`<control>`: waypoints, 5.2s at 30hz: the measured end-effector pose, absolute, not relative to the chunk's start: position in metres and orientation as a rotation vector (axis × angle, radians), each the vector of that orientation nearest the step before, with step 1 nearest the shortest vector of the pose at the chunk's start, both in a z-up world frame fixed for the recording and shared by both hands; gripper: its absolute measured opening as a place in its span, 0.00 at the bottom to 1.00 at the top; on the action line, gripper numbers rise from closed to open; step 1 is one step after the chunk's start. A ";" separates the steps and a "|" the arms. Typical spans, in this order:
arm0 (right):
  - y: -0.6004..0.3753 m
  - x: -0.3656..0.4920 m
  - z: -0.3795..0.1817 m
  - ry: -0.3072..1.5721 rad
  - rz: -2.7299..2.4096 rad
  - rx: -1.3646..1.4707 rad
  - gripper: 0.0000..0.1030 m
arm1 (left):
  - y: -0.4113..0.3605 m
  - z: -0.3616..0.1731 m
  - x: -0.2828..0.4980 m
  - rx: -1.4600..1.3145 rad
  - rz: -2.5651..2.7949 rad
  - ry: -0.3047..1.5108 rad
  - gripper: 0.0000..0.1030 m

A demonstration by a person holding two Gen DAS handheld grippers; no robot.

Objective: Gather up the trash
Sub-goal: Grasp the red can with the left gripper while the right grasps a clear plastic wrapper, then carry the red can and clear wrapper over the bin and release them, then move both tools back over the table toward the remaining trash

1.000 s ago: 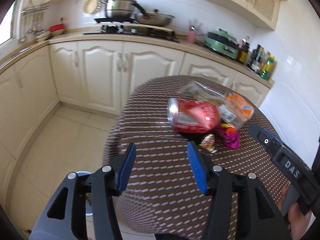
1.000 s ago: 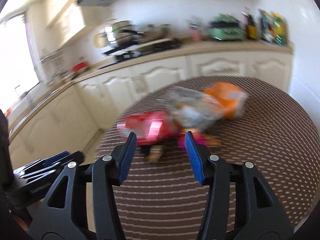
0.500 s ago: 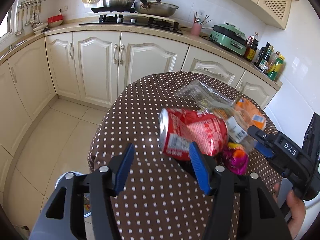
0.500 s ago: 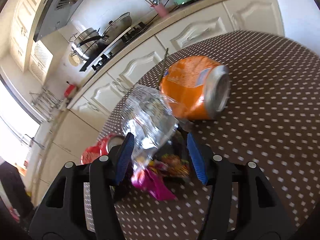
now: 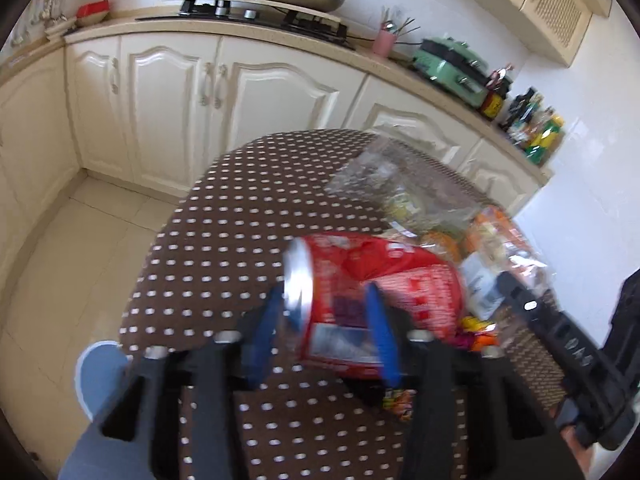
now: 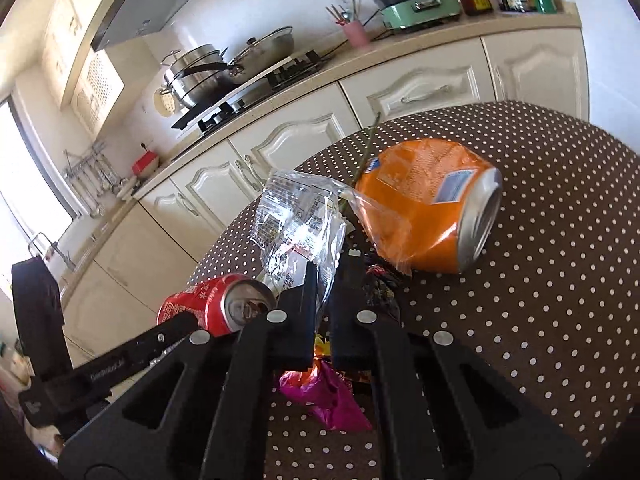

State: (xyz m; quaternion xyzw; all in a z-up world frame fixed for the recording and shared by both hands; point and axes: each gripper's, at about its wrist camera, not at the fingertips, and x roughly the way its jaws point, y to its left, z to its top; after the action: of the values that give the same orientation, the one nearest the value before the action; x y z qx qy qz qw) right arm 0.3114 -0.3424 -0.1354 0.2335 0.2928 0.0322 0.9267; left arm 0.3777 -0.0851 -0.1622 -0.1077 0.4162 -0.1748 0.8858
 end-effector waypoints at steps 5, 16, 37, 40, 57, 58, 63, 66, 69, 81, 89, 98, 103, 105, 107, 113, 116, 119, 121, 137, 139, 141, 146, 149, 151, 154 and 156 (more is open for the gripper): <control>-0.335 0.307 -0.125 0.555 0.047 0.425 0.04 | -0.086 -0.154 0.368 -0.228 -0.378 0.799 0.24; -0.305 0.277 -0.083 0.412 0.050 0.341 0.03 | -0.056 -0.128 0.334 -0.289 -0.377 0.683 0.20; -0.113 0.257 -0.072 0.444 0.388 0.178 0.03 | 0.121 -0.147 0.262 -0.466 -0.162 0.629 0.15; -0.068 0.260 -0.087 0.479 0.458 0.143 0.03 | 0.157 -0.160 0.257 -0.495 -0.110 0.642 0.15; 0.073 0.337 -0.297 0.927 0.559 0.008 0.03 | 0.272 -0.354 0.309 -0.546 0.162 0.966 0.15; 0.076 0.341 -0.311 0.956 0.557 0.003 0.03 | 0.272 -0.362 0.313 -0.544 0.169 0.977 0.15; 0.084 0.354 -0.363 1.060 0.539 -0.020 0.03 | 0.280 -0.413 0.334 -0.523 0.204 1.072 0.15; 0.085 0.363 -0.384 1.107 0.526 -0.021 0.03 | 0.279 -0.437 0.345 -0.515 0.215 1.128 0.16; 0.086 0.370 -0.400 1.138 0.516 -0.023 0.03 | 0.278 -0.451 0.355 -0.530 0.213 1.179 0.17; 0.096 0.379 -0.430 1.200 0.504 -0.018 0.03 | 0.288 -0.474 0.359 -0.547 0.272 1.256 0.36; 0.108 0.381 -0.441 1.220 0.519 -0.016 0.03 | 0.289 -0.471 0.354 -0.554 0.287 1.253 0.39; 0.121 0.386 -0.439 1.209 0.544 -0.005 0.04 | 0.294 -0.466 0.349 -0.575 0.284 1.238 0.41; 0.125 0.384 -0.437 1.210 0.540 -0.013 0.22 | 0.298 -0.457 0.344 -0.575 0.274 1.217 0.42; 0.124 0.383 -0.435 1.205 0.533 -0.013 0.33 | 0.300 -0.454 0.342 -0.576 0.274 1.215 0.42; 0.121 0.381 -0.431 1.197 0.530 -0.014 0.33 | 0.300 -0.450 0.339 -0.578 0.273 1.208 0.42; 0.109 0.369 -0.400 1.145 0.519 -0.017 0.33 | 0.293 -0.420 0.322 -0.560 0.285 1.151 0.42; 0.100 0.359 -0.374 1.089 0.503 -0.035 0.33 | 0.285 -0.397 0.314 -0.532 0.291 1.112 0.42; 0.090 0.346 -0.341 1.014 0.489 -0.058 0.33 | 0.276 -0.369 0.299 -0.492 0.297 1.067 0.42; 0.082 0.338 -0.318 0.963 0.480 -0.070 0.33 | 0.273 -0.350 0.289 -0.472 0.292 1.036 0.42; -0.090 0.228 -0.126 0.546 0.288 0.054 0.42 | 0.107 -0.156 0.233 -0.222 0.023 0.717 0.47; -0.122 0.218 -0.114 0.513 0.233 0.064 0.43 | 0.076 -0.143 0.235 -0.194 -0.040 0.702 0.50; -0.153 0.211 -0.106 0.485 0.168 0.077 0.43 | 0.043 -0.135 0.238 -0.163 -0.093 0.696 0.51; -0.226 0.208 -0.105 0.474 0.020 0.140 0.44 | -0.041 -0.129 0.249 -0.058 -0.211 0.708 0.53; -0.269 0.214 -0.112 0.497 -0.044 0.194 0.44 | -0.088 -0.135 0.257 0.005 -0.290 0.737 0.53; -0.289 0.213 -0.118 0.512 -0.071 0.222 0.44 | -0.105 -0.142 0.261 0.038 -0.311 0.748 0.53; -0.307 0.211 -0.124 0.527 -0.088 0.241 0.45 | -0.130 -0.150 0.267 0.085 -0.332 0.762 0.53; -0.317 0.216 -0.128 0.544 -0.092 0.251 0.47 | -0.142 -0.156 0.275 0.104 -0.329 0.776 0.53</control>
State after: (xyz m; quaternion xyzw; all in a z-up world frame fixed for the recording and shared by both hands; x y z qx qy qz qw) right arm 0.2160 -0.3166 -0.1284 0.1235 0.2678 -0.0454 0.9545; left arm 0.2754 -0.1423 -0.1556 0.0503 0.3764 -0.1597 0.9112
